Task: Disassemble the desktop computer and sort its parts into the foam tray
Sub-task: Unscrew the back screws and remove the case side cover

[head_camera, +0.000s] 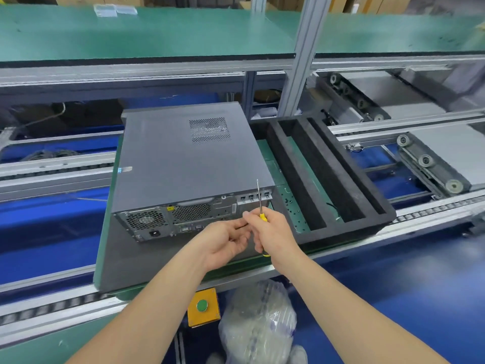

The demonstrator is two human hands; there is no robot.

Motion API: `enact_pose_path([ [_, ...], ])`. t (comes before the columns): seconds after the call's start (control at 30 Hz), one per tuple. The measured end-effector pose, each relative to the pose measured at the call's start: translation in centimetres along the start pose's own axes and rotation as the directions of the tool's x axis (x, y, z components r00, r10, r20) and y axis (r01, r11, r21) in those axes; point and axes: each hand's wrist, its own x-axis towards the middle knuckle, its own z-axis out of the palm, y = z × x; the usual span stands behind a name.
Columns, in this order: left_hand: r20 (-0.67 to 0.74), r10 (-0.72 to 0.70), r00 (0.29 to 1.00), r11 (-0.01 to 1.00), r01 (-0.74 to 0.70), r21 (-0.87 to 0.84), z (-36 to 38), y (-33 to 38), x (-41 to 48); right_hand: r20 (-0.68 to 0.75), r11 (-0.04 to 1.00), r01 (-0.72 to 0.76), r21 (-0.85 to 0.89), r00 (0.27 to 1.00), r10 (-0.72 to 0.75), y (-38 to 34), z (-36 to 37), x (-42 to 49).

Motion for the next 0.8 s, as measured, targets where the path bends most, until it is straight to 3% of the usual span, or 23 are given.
enact_pose_path([
  [0.1, -0.064, 0.002, 0.998, 0.993, 0.005, 0.116, 4.0, -0.6, 2.9, -0.107, 0.998, -0.034, 0.059, 0.993, 0.040, 0.1, -4.2, 1.5],
  [0.2, -0.152, -0.024, 0.988, 0.994, 0.040, 0.105, 7.4, -1.5, 6.4, -0.167, 0.996, -0.072, 0.054, 0.983, 0.080, 0.2, -8.5, 3.5],
  [0.47, -0.271, -0.057, 0.961, 0.977, 0.110, 0.182, 15.9, -1.9, 17.5, -0.191, 0.979, -0.198, -0.056, 0.964, 0.184, 0.5, -19.8, 11.3],
  [0.63, -0.242, 0.121, 0.963, 0.941, -0.034, 0.337, 20.4, -0.4, 24.7, -0.177, 0.960, -0.256, -0.109, 0.956, 0.235, 0.2, -25.7, 17.9],
  [0.8, -0.349, 0.407, 0.844, 0.767, -0.109, 0.632, 22.9, 2.0, 32.0, -0.152, 0.958, -0.280, -0.057, 0.951, 0.269, 0.8, -28.5, 24.7],
])
